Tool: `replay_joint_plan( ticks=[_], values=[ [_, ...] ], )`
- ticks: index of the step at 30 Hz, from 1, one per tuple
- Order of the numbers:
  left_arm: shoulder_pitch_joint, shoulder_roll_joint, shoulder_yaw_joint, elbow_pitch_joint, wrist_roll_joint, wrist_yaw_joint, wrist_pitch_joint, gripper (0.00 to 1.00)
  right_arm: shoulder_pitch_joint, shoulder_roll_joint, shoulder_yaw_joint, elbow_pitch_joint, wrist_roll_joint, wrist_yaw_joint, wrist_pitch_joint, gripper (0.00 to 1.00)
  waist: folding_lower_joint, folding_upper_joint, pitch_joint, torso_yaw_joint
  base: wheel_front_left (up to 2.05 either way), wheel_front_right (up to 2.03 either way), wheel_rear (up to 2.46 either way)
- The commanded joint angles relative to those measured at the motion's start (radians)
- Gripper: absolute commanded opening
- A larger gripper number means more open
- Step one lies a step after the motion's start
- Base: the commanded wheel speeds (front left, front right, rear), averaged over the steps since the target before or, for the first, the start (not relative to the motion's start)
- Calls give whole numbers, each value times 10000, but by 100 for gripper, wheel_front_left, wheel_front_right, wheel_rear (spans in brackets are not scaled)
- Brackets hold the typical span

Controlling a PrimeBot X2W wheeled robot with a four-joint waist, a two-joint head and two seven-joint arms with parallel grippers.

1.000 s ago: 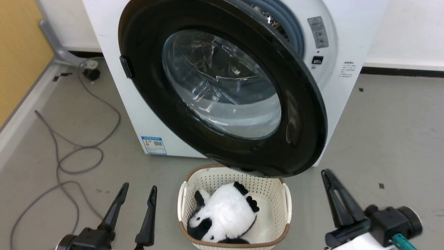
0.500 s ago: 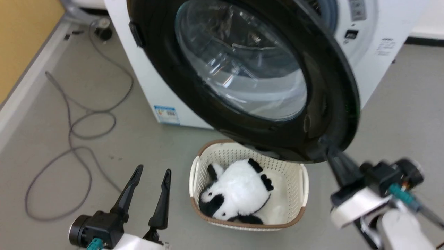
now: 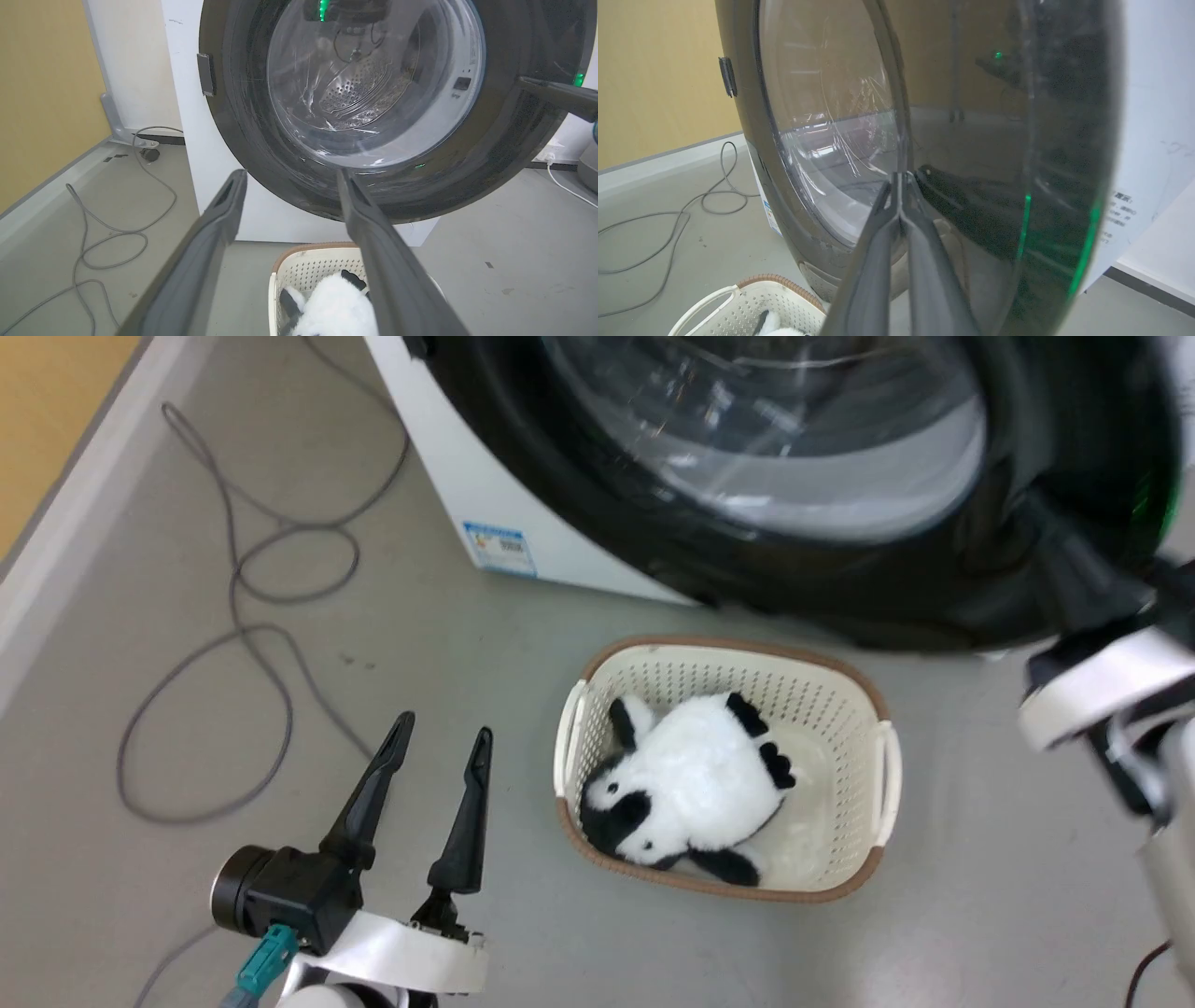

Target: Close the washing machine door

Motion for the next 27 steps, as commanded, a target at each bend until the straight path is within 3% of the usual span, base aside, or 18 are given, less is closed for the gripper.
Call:
replay_joint_plan(
  ticks=[1,12,27],
  values=[
    [-196,-33,-39,-46,-37,-41,-43,100,-349,-162,-136,136,160,-19,98,0,-1,0,302,190,0,0,0],
    [-889,-184,-166,-103,-59,-42,-43,100,-2553,-787,-630,1337,454,-19,882,0,-1,0,1189,533,0,0,0],
    [-1051,-328,111,52,-22,-42,-43,100,-3766,-621,-1503,2612,519,-19,614,0,-1,0,1266,563,0,0,0]
  ],
)
